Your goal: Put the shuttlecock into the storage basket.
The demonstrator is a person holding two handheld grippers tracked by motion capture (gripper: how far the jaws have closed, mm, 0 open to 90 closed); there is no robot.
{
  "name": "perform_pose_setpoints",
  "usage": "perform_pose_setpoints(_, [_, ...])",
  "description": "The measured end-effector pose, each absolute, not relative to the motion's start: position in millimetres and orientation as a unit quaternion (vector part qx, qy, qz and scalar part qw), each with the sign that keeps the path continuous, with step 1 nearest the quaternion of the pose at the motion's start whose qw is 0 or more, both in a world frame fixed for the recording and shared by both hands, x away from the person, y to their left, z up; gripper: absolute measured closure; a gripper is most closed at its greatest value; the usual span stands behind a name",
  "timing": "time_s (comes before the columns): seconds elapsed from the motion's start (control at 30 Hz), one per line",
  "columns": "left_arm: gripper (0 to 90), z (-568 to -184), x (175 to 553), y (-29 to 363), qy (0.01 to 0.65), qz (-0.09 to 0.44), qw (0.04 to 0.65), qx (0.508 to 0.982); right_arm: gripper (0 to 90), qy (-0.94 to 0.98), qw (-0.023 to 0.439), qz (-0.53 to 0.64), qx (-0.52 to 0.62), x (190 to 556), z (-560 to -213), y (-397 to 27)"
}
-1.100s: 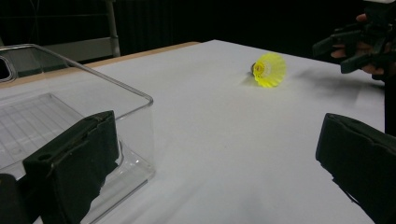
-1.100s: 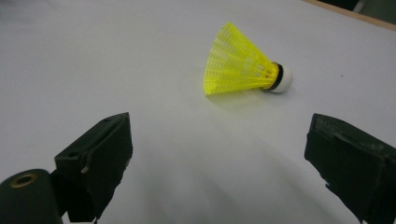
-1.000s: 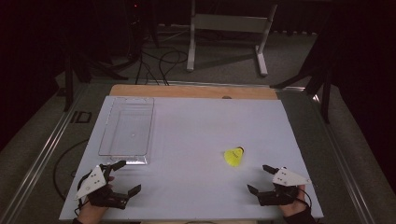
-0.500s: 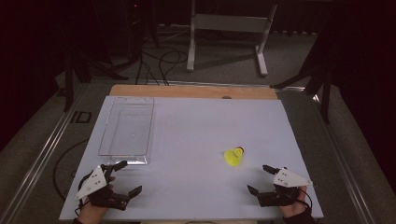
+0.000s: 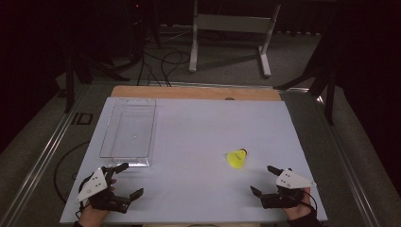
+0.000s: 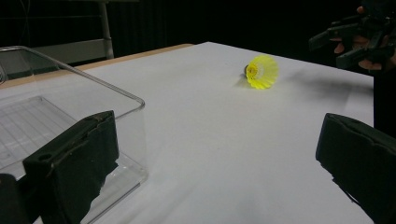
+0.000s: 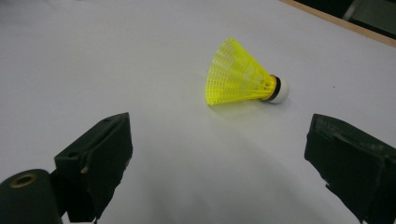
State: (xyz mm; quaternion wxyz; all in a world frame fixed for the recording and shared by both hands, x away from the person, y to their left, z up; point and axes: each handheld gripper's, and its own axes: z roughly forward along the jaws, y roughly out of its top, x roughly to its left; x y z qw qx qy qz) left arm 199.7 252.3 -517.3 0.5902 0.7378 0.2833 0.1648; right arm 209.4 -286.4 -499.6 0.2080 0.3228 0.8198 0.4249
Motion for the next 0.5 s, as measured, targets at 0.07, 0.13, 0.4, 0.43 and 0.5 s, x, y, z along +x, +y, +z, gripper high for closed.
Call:
perform_pose_setpoints(0.07, [0.2,-517,200,252,0.283,0.164,0.59,0.739,7.7,0.821,0.205,0.419,0.329,210,-495,-286])
perform_pose_setpoints(0.13, [0.2,-517,200,252,0.283,0.164,0.589,0.739,7.7,0.823,0.203,0.413,0.333,211,-489,-285])
perform_pose_setpoints(0.4, [0.2,-517,200,253,0.282,0.163,0.591,0.738,7.7,0.832,0.207,0.39,0.335,215,-466,-279])
perform_pose_setpoints(0.43, [0.2,-517,200,253,0.283,0.162,0.592,0.737,7.7,0.832,0.206,0.388,0.34,216,-464,-278])
perform_pose_setpoints(0.5, [0.2,-517,200,252,0.282,0.162,0.591,0.738,7.7,0.831,0.206,0.386,0.344,217,-460,-278])
